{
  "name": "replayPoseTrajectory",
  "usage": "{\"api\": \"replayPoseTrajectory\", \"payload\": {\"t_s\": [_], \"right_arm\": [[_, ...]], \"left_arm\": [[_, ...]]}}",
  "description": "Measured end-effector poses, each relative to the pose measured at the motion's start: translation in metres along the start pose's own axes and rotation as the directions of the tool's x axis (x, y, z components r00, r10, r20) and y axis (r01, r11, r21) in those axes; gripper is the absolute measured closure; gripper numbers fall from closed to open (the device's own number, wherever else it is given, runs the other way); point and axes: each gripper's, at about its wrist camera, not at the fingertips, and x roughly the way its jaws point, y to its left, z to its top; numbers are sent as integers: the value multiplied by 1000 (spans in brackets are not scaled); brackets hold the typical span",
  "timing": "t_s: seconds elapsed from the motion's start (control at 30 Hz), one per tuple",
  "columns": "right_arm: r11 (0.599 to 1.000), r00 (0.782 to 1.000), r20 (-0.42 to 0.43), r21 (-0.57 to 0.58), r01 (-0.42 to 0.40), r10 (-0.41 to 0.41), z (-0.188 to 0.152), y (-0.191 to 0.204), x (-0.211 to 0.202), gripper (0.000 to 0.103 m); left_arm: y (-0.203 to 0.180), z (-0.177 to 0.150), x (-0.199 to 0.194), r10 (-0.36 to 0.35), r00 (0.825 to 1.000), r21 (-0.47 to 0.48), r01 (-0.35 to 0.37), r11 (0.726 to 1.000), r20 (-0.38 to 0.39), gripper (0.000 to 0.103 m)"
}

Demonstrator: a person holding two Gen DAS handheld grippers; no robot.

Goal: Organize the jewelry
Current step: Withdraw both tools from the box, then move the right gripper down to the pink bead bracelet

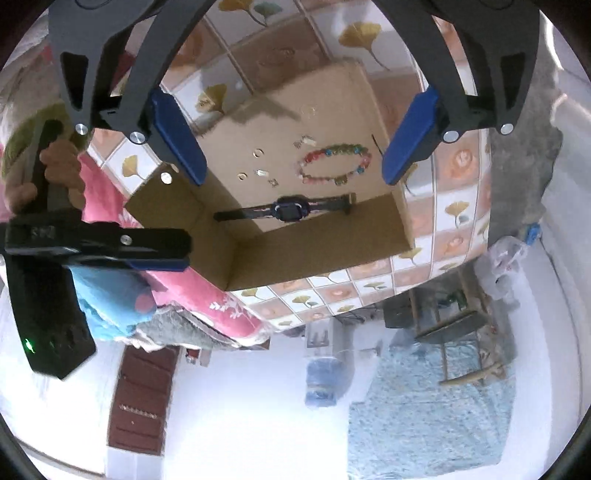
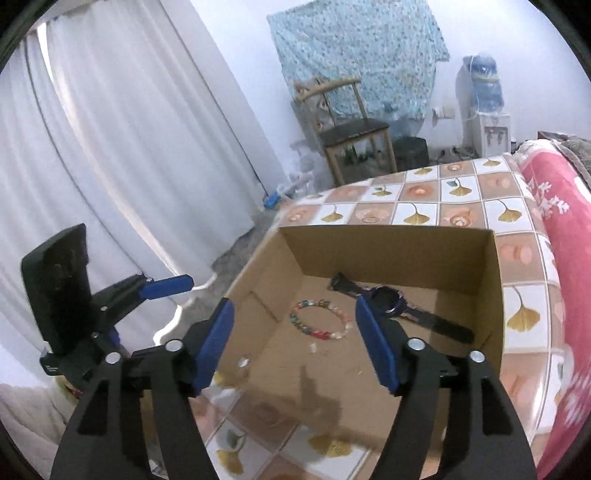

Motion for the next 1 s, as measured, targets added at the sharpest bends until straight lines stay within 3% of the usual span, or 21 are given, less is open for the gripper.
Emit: {"api": "replayPoseTrajectory", "payload": {"t_s": [0.3,0.4,0.57,0.8,1.0], "right_arm": [[999,997,57,23,48,-49,-42,11,-38,27],[992,989,77,32,122,-124,-56,8,-51,25],[960,957,96,80,267,-274,-80,-14,-77,25],[939,946,32,139,316,-323,-114,-44,-86,25],[945,953,-62,123,304,-298,-156,-50,-68,25]], "left_arm": [[4,-50,-5,-39,999,-155,40,987,11,9],[4,-64,1,-57,998,-204,56,977,1,8],[-1,-78,3,-67,998,-221,68,973,10,8],[-6,-97,1,-63,998,-244,68,967,29,8],[-12,-112,3,-62,998,-204,63,977,15,8]]}}
